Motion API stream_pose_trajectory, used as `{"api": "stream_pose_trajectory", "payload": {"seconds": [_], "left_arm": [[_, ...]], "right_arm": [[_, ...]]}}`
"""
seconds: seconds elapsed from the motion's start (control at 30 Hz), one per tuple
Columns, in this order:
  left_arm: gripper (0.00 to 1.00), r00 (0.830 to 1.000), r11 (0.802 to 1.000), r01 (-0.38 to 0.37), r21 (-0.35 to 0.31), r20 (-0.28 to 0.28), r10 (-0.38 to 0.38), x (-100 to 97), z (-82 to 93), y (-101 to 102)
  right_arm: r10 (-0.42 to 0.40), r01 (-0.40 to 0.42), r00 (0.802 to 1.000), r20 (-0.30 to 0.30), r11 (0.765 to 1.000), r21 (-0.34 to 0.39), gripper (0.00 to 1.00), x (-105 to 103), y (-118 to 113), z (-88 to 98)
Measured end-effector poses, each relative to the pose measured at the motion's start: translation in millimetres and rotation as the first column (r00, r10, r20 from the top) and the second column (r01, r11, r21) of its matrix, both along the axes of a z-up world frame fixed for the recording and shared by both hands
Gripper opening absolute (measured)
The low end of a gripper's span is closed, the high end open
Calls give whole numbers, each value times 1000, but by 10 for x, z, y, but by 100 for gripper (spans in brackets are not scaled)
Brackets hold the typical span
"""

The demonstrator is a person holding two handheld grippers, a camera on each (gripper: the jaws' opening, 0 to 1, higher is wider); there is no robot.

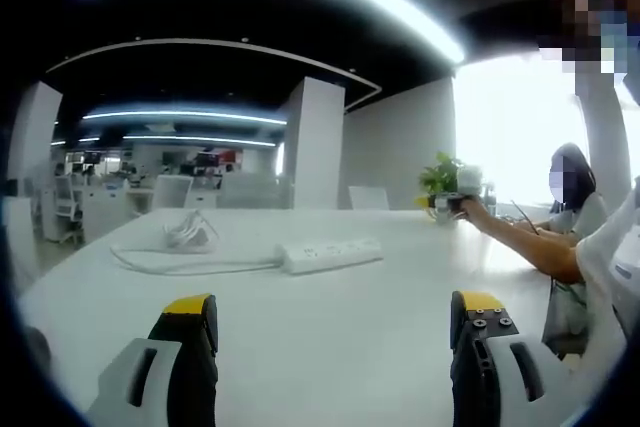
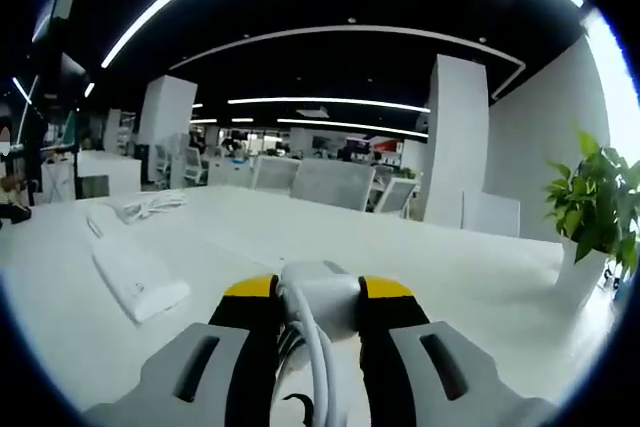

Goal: Straighten the power strip on the desk, plug the charger into it

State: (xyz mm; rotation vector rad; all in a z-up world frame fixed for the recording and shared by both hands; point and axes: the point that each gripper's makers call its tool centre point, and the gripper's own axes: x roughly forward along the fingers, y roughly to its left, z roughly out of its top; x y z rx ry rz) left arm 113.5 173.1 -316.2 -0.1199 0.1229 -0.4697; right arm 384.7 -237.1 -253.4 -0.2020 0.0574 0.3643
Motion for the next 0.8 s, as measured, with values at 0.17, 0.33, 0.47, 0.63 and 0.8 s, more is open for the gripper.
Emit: {"api": "stream_pose_trajectory", "payload": {"seconds": [0.17,0.33,0.47,0.63,0.8], "left_arm": [[99,1000,1000,1,0,-4,-1,0,-12,0],[99,1000,1000,0,-1,-3,0,8,-8,0],[99,1000,1000,3,0,-5,-3,12,-19,-15],[99,1000,1000,3,0,-6,-3,15,-22,-18],[99,1000,1000,4,1,-7,-4,18,-26,-27]], "right_arm": [[12,-12,1000,22,1000,4,28,-69,88,116],[25,-25,999,34,1000,15,28,-135,154,209],[34,-35,998,45,999,19,28,-190,205,273],[48,-50,997,66,998,39,28,-276,271,367],[61,-64,995,79,997,41,28,-305,338,429]]}}
